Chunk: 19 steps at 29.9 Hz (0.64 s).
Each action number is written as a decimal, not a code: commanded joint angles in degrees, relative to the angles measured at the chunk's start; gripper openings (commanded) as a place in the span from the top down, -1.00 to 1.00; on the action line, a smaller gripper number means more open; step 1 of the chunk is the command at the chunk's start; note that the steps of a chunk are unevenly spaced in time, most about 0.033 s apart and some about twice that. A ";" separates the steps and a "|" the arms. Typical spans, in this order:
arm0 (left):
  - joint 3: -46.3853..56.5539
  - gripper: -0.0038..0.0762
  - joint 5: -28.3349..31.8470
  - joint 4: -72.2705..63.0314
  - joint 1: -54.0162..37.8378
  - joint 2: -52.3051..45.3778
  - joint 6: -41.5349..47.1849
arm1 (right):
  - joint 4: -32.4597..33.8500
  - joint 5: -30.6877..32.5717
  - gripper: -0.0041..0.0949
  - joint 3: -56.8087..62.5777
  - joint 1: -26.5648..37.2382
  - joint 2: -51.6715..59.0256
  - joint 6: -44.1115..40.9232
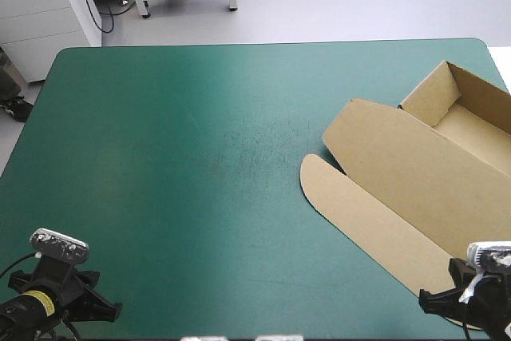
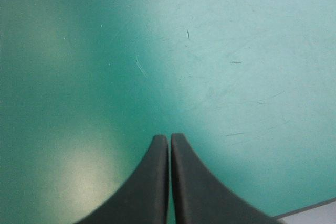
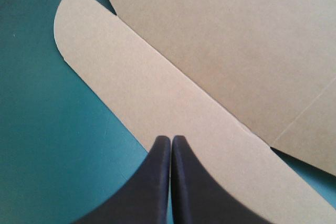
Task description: Fold the box
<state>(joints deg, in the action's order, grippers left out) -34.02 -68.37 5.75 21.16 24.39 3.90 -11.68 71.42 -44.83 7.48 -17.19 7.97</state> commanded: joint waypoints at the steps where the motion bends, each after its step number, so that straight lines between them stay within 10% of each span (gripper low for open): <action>1: -1.35 0.92 2.49 0.08 0.11 0.44 0.60 | -0.86 0.44 0.95 2.86 -0.29 1.72 3.00; 19: -1.35 0.92 2.49 0.08 0.11 0.44 0.60 | -3.46 -2.24 0.95 13.28 -0.29 11.53 7.50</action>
<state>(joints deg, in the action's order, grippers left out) -33.95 -68.37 5.75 21.16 24.39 3.90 -14.24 71.42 -30.44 7.35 -4.85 14.93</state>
